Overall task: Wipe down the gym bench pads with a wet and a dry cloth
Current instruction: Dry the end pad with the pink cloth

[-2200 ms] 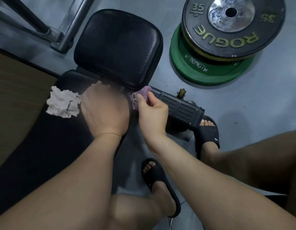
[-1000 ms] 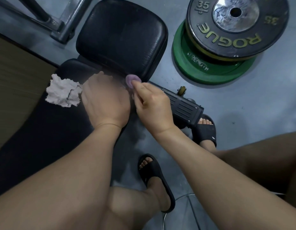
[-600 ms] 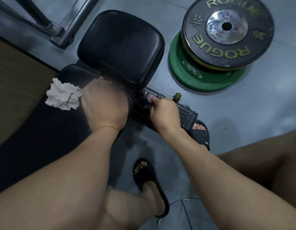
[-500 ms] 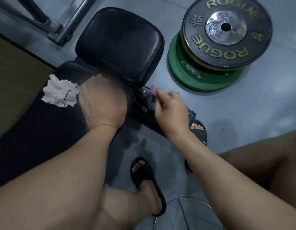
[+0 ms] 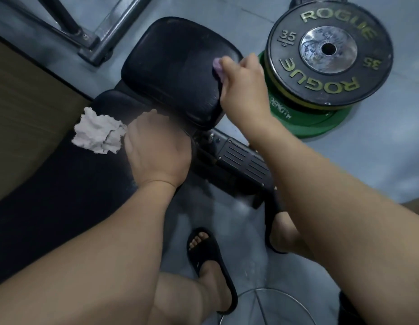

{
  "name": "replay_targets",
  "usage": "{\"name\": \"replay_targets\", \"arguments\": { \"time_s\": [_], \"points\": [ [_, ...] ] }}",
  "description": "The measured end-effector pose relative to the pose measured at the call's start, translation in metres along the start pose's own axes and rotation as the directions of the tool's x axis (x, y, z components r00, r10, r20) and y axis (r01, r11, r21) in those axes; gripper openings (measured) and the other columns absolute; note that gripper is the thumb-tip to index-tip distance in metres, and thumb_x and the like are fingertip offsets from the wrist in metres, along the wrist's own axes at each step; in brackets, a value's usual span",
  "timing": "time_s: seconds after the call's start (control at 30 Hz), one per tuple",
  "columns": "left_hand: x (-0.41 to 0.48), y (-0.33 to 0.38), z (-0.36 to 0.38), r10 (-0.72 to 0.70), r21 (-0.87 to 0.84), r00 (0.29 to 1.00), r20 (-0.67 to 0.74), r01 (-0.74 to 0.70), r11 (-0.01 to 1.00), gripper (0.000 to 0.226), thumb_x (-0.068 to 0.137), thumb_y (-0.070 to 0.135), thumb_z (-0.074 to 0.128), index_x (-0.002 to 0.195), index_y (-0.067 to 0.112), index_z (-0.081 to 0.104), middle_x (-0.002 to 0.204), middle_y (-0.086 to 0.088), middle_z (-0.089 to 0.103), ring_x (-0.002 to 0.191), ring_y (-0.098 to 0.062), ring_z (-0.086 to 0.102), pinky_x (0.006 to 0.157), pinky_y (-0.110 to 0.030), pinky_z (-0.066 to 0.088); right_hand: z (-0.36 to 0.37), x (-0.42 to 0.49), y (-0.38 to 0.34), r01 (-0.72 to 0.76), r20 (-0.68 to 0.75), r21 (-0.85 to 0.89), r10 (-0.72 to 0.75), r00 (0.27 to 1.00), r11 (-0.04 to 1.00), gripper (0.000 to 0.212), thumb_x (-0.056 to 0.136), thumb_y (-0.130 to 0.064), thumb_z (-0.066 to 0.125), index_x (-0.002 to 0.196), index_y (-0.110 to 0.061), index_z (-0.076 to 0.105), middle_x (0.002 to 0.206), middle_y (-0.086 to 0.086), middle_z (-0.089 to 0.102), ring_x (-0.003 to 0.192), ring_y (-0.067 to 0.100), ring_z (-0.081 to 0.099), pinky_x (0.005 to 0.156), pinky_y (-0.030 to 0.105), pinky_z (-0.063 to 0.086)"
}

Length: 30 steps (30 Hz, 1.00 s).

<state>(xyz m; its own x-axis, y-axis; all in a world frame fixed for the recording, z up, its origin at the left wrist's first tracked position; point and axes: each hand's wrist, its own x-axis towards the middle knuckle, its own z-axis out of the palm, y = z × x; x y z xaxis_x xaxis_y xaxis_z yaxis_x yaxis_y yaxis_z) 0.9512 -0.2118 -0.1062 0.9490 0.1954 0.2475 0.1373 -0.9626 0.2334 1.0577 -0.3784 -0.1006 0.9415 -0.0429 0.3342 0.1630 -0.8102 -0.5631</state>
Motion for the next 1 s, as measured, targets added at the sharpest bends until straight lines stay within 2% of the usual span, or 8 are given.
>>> {"name": "replay_targets", "arguments": {
  "time_s": [0.1,0.27,0.53,0.7,0.8,0.87,0.93,1.0],
  "points": [
    [0.000,0.000,0.000,-0.008,-0.003,1.000,0.005,0.008,1.000,0.036,0.088,0.036,0.052,0.115,0.012,0.056,0.133,-0.009,0.055,0.129,-0.033,0.046,0.108,-0.048,0.037,0.003,-0.009,-0.007,-0.034,0.011,-0.008,0.034,0.999,0.999,0.023,0.100,-0.020,0.054,0.114,-0.018,0.072,0.097,0.010,0.047,0.087,0.031,0.055,0.076,0.028,0.042],
    [0.001,-0.001,0.001,-0.005,-0.021,1.000,0.001,0.005,1.000,0.035,0.088,0.035,0.053,0.113,0.012,0.056,0.133,-0.009,0.055,0.129,-0.034,0.046,0.108,-0.049,0.037,-0.010,-0.049,-0.006,0.156,0.117,0.106,-0.169,0.979,0.982,0.025,0.101,-0.021,0.060,0.123,-0.018,0.071,0.097,0.000,0.046,0.088,0.020,0.055,0.078,0.027,0.047],
    [0.001,0.000,-0.001,-0.012,-0.023,0.999,0.031,0.012,1.000,0.035,0.090,0.036,0.051,0.115,0.012,0.055,0.136,-0.008,0.053,0.132,-0.033,0.043,0.110,-0.050,0.034,-0.004,0.036,0.031,-0.058,0.076,0.020,0.057,0.996,0.998,0.026,0.105,-0.028,0.048,0.106,-0.015,0.070,0.092,0.009,0.042,0.083,0.035,0.056,0.081,0.034,0.048],
    [0.001,-0.002,0.000,-0.019,-0.011,0.999,0.051,0.019,1.000,0.036,0.089,0.037,0.051,0.116,0.013,0.056,0.138,-0.008,0.053,0.133,-0.034,0.043,0.110,-0.051,0.034,-0.010,-0.011,0.010,0.115,0.096,0.179,-0.134,0.986,0.977,0.022,0.100,-0.017,0.060,0.115,-0.017,0.076,0.096,0.000,0.041,0.089,0.026,0.052,0.084,0.026,0.043],
    [0.001,-0.001,0.000,-0.020,0.002,0.998,0.061,0.020,1.000,0.037,0.089,0.036,0.052,0.118,0.013,0.055,0.138,-0.008,0.052,0.132,-0.034,0.043,0.110,-0.052,0.035,-0.003,0.040,0.014,-0.063,0.170,0.104,0.044,0.984,0.993,0.027,0.102,-0.031,0.050,0.110,-0.024,0.075,0.098,0.006,0.048,0.095,0.027,0.047,0.083,0.028,0.040],
    [0.001,0.000,0.001,-0.019,0.005,0.998,0.054,0.019,1.000,0.037,0.088,0.035,0.055,0.117,0.013,0.055,0.137,-0.009,0.052,0.131,-0.034,0.044,0.108,-0.053,0.036,0.005,0.078,0.021,-0.221,0.237,0.154,0.181,0.955,0.963,0.031,0.098,-0.030,0.045,0.103,-0.026,0.076,0.096,-0.002,0.066,0.097,0.019,0.059,0.087,0.023,0.046],
    [0.002,0.000,0.000,-0.022,-0.001,0.999,0.047,0.022,1.000,0.037,0.087,0.034,0.056,0.117,0.013,0.055,0.137,-0.009,0.052,0.131,-0.034,0.044,0.108,-0.053,0.036,0.006,0.096,0.033,-0.420,0.367,0.307,0.301,0.880,0.854,0.029,0.098,-0.022,0.048,0.098,-0.018,0.077,0.091,-0.014,0.077,0.080,-0.001,0.060,0.083,0.018,0.048],
    [0.002,0.001,-0.001,-0.024,-0.005,0.998,0.054,0.024,1.000,0.038,0.087,0.034,0.056,0.118,0.012,0.056,0.138,-0.009,0.051,0.131,-0.034,0.044,0.108,-0.052,0.034,-0.004,0.087,0.040,-0.576,0.446,0.438,0.389,0.806,0.690,0.027,0.098,-0.026,0.058,0.112,-0.015,0.077,0.106,-0.001,0.078,0.077,0.000,0.055,0.090,0.026,0.051]
  ]
}}
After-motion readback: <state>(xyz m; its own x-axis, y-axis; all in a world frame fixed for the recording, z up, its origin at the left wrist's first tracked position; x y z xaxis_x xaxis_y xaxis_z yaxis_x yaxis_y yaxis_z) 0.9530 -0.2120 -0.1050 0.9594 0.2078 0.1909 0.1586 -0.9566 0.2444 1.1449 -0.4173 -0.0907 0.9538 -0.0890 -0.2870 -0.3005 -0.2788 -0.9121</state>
